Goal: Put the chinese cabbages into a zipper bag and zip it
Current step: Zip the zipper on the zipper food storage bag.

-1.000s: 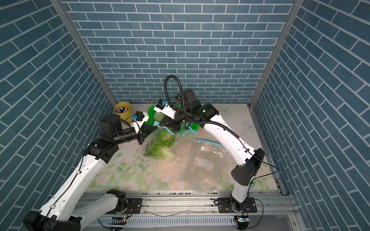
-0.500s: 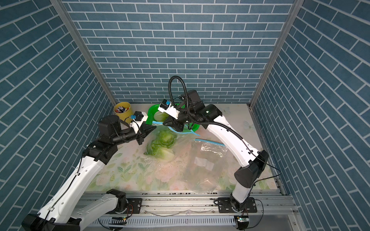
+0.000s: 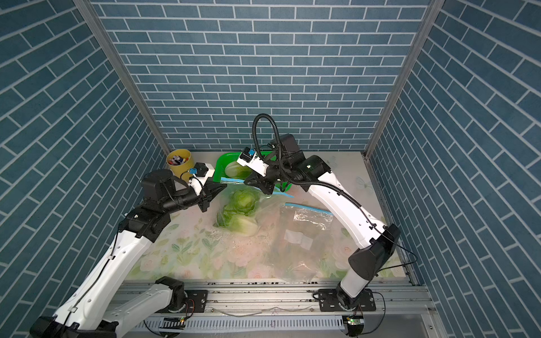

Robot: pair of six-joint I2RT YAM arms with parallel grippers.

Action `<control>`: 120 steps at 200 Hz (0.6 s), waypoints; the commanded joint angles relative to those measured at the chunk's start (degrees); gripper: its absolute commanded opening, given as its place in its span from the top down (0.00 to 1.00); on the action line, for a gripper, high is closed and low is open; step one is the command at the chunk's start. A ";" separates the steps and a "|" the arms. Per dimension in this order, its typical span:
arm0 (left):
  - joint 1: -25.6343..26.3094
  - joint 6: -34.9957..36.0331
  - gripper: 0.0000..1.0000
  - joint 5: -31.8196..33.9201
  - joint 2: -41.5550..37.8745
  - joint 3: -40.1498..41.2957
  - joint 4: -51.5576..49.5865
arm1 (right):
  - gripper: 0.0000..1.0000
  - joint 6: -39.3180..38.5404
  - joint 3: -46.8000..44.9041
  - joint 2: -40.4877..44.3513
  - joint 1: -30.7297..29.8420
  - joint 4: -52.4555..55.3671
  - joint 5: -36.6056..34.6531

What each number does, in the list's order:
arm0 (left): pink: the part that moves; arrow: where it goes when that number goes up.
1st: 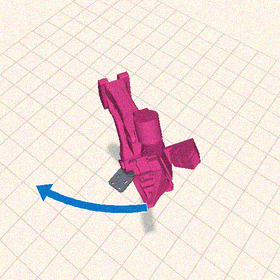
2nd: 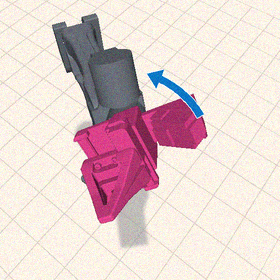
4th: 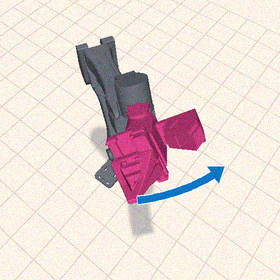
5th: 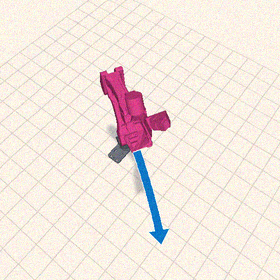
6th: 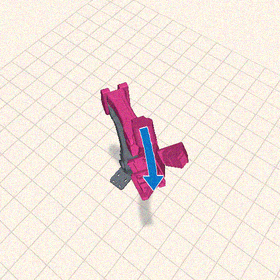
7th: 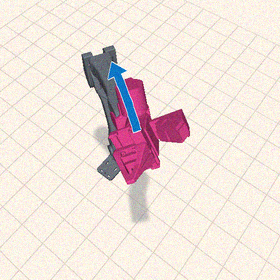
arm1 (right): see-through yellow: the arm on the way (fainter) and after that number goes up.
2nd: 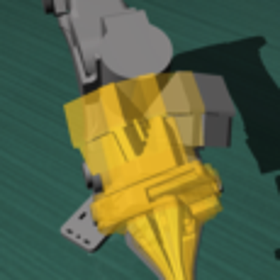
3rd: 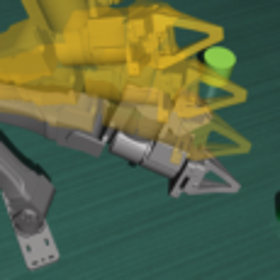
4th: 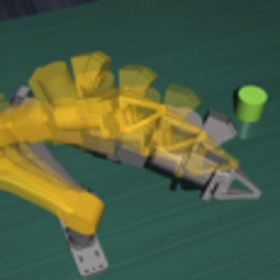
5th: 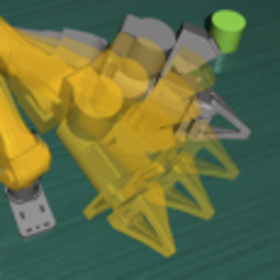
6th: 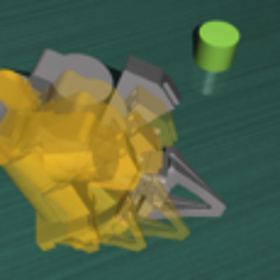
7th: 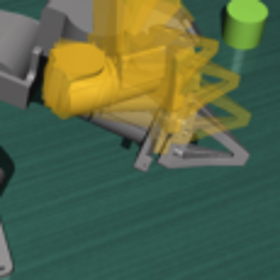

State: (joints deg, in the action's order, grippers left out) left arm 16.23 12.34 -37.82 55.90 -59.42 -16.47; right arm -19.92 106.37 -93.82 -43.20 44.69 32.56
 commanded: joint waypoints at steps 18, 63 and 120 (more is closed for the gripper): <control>-1.11 -0.95 1.00 4.99 -2.20 -0.26 0.02 | 1.00 -0.22 -2.06 4.30 2.07 1.45 -3.99; -1.11 -1.21 1.00 6.66 -2.64 -0.17 -0.53 | 1.00 0.39 -4.53 6.09 2.16 0.88 -4.87; -1.13 -1.62 1.00 9.51 -3.51 0.00 -1.03 | 1.00 1.88 -7.76 8.39 2.17 0.40 -5.97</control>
State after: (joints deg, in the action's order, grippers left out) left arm 16.23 11.27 -33.56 54.00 -59.42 -18.09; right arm -19.33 99.61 -88.31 -42.57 43.42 29.69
